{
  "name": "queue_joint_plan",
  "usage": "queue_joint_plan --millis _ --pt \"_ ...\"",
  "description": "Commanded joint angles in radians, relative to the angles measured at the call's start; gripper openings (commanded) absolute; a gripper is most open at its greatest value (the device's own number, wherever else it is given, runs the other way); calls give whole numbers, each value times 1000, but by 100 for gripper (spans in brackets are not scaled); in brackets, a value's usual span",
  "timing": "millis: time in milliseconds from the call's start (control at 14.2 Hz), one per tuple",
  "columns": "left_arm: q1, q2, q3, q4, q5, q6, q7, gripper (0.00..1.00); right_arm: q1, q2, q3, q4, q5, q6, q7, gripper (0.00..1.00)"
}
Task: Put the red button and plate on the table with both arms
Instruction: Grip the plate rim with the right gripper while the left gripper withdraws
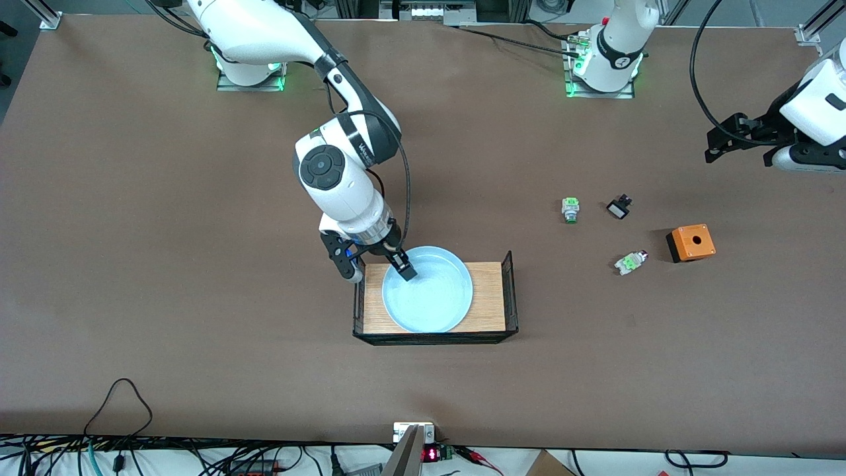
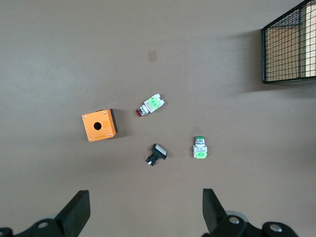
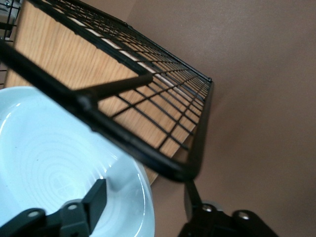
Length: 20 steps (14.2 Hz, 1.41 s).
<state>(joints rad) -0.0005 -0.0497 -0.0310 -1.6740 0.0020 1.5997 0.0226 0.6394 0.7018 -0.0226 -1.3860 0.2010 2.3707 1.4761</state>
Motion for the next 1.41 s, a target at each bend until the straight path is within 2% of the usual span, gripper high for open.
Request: queue_joint_plan --millis 0,71,141,283,848,1343 --pt "-7 28 -4 48 30 -29 2 100 13 2 -13 2 1 7 -13 33" --pt "-7 27 -4 48 30 -29 8 100 13 2 -13 2 1 7 -14 19" --pt "-7 30 -6 51 30 -27 10 100 13 2 -14 4 3 7 -14 9" --pt "-7 30 -18 51 30 -27 11 100 12 2 -13 4 0 7 -45 0" --pt "-4 30 -18 53 29 -29 11 100 16 -10 -13 5 2 7 -85 0" --pt "-6 31 -20 53 29 -27 5 100 11 -110 -11 5 20 -34 -83 0"
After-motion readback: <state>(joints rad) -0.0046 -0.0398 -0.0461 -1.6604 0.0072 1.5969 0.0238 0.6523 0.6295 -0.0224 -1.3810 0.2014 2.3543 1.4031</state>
